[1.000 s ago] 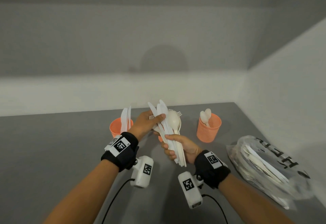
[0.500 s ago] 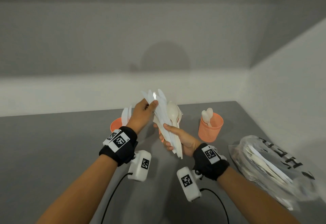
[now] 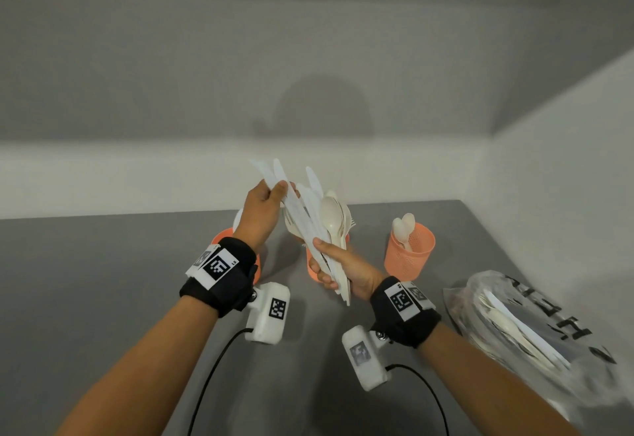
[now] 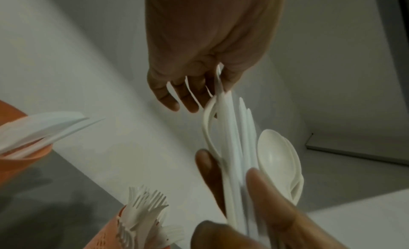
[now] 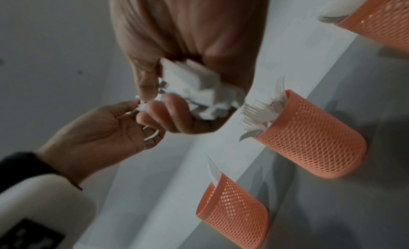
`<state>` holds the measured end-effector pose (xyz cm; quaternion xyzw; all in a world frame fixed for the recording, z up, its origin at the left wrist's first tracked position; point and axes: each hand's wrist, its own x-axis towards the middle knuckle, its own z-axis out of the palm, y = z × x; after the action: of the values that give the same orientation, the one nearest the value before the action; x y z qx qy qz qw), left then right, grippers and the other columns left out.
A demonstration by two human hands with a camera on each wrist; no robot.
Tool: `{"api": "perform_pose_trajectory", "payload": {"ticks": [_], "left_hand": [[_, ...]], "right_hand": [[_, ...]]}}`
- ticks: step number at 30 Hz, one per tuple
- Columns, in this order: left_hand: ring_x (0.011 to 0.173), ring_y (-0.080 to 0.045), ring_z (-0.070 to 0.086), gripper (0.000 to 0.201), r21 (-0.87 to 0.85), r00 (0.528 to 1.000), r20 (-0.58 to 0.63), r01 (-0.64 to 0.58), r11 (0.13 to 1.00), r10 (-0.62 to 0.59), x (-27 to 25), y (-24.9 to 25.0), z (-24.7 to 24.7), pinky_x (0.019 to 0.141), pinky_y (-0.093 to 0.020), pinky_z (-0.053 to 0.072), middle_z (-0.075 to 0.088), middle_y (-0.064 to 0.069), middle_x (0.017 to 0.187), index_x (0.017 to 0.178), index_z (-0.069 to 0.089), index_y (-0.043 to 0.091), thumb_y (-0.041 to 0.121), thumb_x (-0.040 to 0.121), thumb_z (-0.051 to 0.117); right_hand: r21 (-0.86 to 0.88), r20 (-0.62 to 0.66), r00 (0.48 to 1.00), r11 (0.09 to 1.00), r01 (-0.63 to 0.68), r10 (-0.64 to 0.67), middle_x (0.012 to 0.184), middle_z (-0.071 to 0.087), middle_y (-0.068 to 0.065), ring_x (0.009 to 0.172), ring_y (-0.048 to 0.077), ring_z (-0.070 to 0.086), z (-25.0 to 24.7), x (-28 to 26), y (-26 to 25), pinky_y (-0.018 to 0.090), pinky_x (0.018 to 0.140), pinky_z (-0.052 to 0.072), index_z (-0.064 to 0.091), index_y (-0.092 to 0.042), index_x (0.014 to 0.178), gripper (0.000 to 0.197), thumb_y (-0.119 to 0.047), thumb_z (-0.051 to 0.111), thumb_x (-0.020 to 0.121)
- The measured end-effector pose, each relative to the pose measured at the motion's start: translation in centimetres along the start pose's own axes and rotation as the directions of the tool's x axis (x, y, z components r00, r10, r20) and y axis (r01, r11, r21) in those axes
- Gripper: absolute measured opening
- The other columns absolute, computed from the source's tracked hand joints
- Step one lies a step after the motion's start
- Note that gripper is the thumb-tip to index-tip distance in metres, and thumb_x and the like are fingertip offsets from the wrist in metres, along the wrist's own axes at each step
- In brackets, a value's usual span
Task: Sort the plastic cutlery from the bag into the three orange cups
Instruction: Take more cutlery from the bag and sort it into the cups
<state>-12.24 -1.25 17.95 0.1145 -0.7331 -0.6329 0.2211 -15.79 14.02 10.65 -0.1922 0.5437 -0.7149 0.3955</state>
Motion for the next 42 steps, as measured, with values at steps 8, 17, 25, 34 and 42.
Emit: {"api": "perform_pose_trajectory", "payload": {"ticks": [8,17,25,34,42], "left_hand": [[0.085,-0.019,0.062,0.021,-0.446,0.964,-0.198,0.075,0.892,-0.179,1.8,0.7,-2.3,0.076,-0.029,0.051,0.064,-0.009,0.091,0.108,0.042,0.008,0.018,0.102,0.024],[0.046,-0.007,0.038,0.017,-0.216,0.815,-0.575,-0.069,0.974,-0.070,4.3,-3.0,-7.2,0.045,-0.019,0.038,0.041,0.002,0.062,0.085,0.044,0.021,0.032,0.093,0.053],[0.061,-0.015,0.053,0.024,0.012,0.850,-0.526,-0.004,1.000,0.010,5.3,-8.5,-5.6,0.064,-0.030,0.047,0.055,-0.009,0.072,0.094,0.051,0.007,0.031,0.092,0.055],[0.086,-0.020,0.052,0.029,0.295,0.919,-0.392,0.172,0.940,-0.045,2.7,-11.9,-5.3,0.075,-0.024,0.039,0.054,0.003,0.084,0.113,0.052,0.004,0.015,0.088,0.060],[0.094,-0.006,0.056,0.021,0.233,0.974,-0.211,-0.032,0.972,0.083,2.0,-6.2,-3.5,0.082,-0.016,0.044,0.059,0.005,0.105,0.108,0.062,0.013,0.025,0.091,0.056]], "right_hand": [[-0.119,-0.103,0.995,0.992,-0.031,0.019,0.054,0.044,-0.002,0.036,0.005,0.036,-0.8,0.8,0.5,0.015,0.035,0.029,0.062,-0.017,0.104,0.023,-0.032,0.046,0.096],[-0.048,-0.145,0.987,0.995,-0.084,0.076,0.050,0.041,-0.005,0.033,0.002,0.032,-1.8,2.0,1.1,0.014,0.033,0.024,0.060,-0.015,0.105,0.023,-0.029,0.044,0.097],[-0.078,-0.161,0.982,0.990,-0.115,0.101,0.059,0.043,0.000,0.037,0.003,0.031,-1.2,2.7,0.6,0.014,0.037,0.027,0.062,-0.022,0.097,0.019,-0.029,0.044,0.097],[-0.094,-0.142,0.980,0.983,-0.156,0.142,0.058,0.045,-0.001,0.038,0.003,0.034,-0.5,3.5,1.5,0.013,0.038,0.031,0.060,-0.019,0.099,0.020,-0.028,0.043,0.097],[-0.051,-0.030,0.979,0.977,-0.205,0.203,0.050,0.043,-0.007,0.039,0.003,0.032,0.5,3.2,1.1,0.013,0.038,0.028,0.061,-0.022,0.108,0.022,-0.028,0.042,0.097]]}}
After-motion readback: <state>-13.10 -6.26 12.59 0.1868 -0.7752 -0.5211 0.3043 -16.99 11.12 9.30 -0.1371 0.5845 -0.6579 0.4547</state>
